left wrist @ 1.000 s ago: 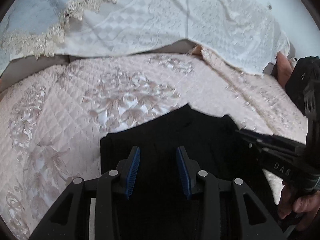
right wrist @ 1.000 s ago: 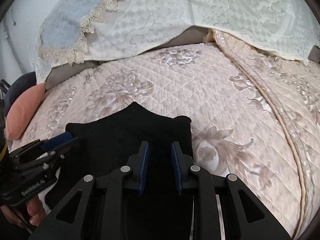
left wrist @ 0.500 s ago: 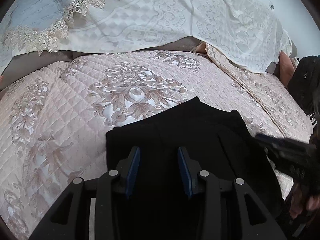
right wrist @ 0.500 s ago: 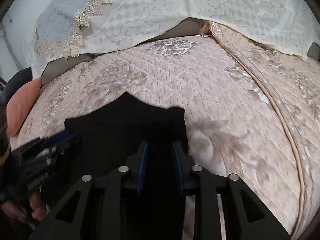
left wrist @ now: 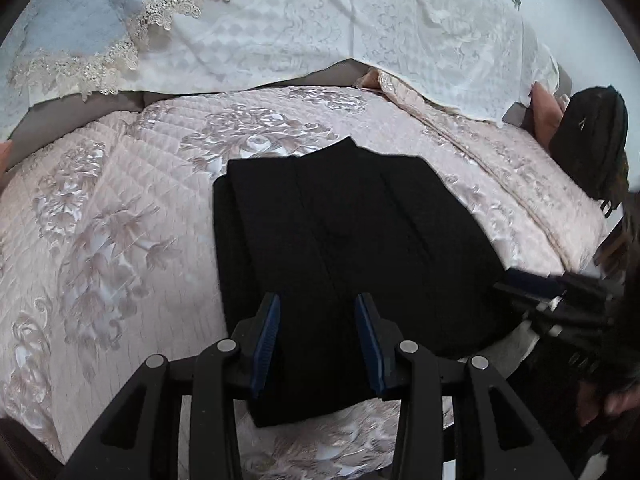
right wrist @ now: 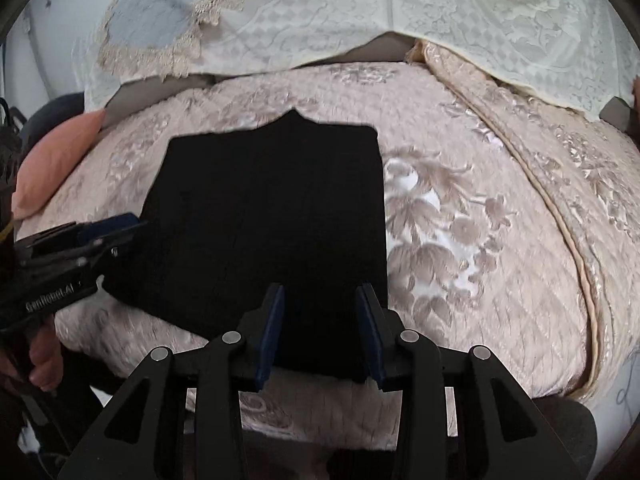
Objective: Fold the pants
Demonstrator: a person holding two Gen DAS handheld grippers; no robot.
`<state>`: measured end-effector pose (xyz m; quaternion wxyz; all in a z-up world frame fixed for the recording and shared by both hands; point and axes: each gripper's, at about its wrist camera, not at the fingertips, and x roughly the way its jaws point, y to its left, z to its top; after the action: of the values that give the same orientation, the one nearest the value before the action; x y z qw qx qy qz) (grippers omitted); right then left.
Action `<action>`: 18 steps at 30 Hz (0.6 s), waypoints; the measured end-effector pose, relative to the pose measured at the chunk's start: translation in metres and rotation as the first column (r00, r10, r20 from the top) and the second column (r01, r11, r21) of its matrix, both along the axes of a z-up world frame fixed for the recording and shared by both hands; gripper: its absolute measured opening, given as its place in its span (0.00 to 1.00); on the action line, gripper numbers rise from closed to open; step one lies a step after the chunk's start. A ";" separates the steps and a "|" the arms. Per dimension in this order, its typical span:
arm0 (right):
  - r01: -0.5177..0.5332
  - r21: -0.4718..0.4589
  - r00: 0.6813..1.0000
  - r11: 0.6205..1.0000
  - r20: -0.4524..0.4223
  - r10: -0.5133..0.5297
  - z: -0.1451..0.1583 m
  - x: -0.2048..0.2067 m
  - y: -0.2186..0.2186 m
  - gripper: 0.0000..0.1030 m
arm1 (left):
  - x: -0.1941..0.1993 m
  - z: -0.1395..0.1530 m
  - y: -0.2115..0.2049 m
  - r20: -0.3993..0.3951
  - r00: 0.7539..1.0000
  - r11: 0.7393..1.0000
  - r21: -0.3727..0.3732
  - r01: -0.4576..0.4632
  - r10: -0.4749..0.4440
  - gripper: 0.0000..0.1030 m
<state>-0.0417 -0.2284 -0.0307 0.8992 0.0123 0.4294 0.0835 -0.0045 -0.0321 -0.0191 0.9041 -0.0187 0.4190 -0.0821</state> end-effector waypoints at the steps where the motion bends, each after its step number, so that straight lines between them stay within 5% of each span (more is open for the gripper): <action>1: -0.006 0.003 1.000 1.000 -0.002 0.006 0.001 0.000 -0.001 0.37 | -0.001 0.001 0.002 0.001 1.000 1.000 0.000 -0.004 0.004 0.42; 18: 0.034 0.162 0.999 0.986 -0.007 -0.034 0.015 0.018 -0.039 0.49 | 0.014 0.011 0.061 -0.025 0.991 0.982 -0.130 -0.137 0.135 0.43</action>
<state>-0.0234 -0.2675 -0.0156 0.8955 0.0928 0.4230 0.1027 0.0093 0.0287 -0.0077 0.9010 -0.1071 0.4176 -0.0475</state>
